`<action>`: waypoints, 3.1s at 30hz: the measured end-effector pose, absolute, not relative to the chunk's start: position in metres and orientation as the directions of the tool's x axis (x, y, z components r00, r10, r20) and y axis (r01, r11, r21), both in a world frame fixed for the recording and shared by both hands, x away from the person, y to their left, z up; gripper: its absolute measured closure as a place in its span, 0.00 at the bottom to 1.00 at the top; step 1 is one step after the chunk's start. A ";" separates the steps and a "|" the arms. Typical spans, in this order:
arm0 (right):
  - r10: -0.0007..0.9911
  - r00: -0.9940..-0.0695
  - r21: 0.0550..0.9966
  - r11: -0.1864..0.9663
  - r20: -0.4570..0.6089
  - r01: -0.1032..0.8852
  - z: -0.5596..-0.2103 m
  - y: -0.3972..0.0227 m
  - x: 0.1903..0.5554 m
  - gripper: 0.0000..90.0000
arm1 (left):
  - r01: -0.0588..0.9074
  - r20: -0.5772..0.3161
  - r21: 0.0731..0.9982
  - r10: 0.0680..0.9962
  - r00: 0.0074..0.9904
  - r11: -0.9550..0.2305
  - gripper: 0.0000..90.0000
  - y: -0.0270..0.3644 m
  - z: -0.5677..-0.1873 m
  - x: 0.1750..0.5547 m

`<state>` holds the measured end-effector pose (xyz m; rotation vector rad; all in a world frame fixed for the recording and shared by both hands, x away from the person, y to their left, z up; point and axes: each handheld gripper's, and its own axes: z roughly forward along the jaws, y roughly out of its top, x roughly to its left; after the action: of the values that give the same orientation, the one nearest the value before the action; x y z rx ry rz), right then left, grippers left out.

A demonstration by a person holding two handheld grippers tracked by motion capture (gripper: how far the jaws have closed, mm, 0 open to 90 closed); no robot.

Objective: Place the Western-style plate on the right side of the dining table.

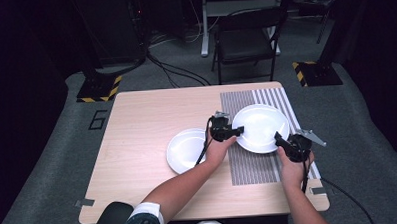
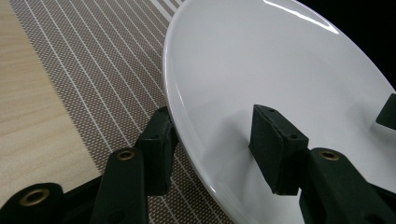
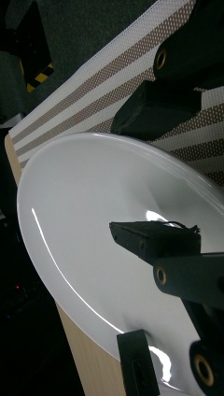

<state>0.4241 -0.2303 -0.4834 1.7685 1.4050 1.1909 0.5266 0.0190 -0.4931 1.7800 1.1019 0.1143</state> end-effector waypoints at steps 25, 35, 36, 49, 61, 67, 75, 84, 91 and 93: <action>0.961 0.075 0.836 -0.270 0.268 0.478 -0.499 -0.236 0.427 0.53 | 0.642 -0.363 0.757 0.741 0.565 -0.119 0.59 0.011 -0.504 0.529; 0.965 0.085 0.828 -0.256 0.247 0.499 -0.503 -0.234 0.430 0.53 | 0.648 -0.349 0.751 0.759 0.550 -0.124 0.61 0.008 -0.505 0.530; 0.966 0.088 0.827 -0.254 0.244 0.502 -0.504 -0.234 0.430 0.53 | 0.649 -0.349 0.750 0.760 0.548 -0.124 0.61 0.008 -0.505 0.530; 0.970 0.102 0.819 -0.243 0.223 0.520 -0.509 -0.238 0.432 0.54 | 0.664 -0.327 0.734 0.780 0.534 -0.147 0.61 -0.001 -0.509 0.530; 0.971 0.112 0.807 -0.237 0.210 0.540 -0.515 -0.237 0.437 0.54 | 0.673 -0.322 0.725 0.794 0.515 -0.143 0.62 -0.004 -0.512 0.533; 0.973 0.119 0.804 -0.229 0.196 0.550 -0.516 -0.238 0.438 0.54 | 0.663 -0.305 0.735 0.804 0.511 -0.142 0.62 -0.008 -0.514 0.532; 0.972 0.126 0.798 -0.236 0.200 0.554 -0.519 -0.240 0.440 0.54 | 0.647 -0.280 0.748 0.814 0.508 -0.147 0.62 -0.011 -0.517 0.532; 0.974 0.122 0.795 -0.226 0.191 0.564 -0.522 -0.238 0.443 0.54 | 0.641 -0.256 0.751 0.825 0.504 -0.159 0.62 -0.012 -0.521 0.533; 0.978 0.122 0.795 -0.211 0.172 0.569 -0.524 -0.238 0.445 0.54 | 0.630 -0.215 0.753 0.835 0.507 -0.189 0.61 -0.015 -0.521 0.534; 0.978 0.122 0.793 -0.210 0.171 0.572 -0.524 -0.238 0.445 0.54 | 0.629 -0.215 0.754 0.834 0.507 -0.189 0.61 -0.015 -0.521 0.534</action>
<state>0.4454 -0.2380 -0.5245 1.8502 1.4964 0.9478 0.5341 -0.0150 -0.5211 1.9095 1.2065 0.3080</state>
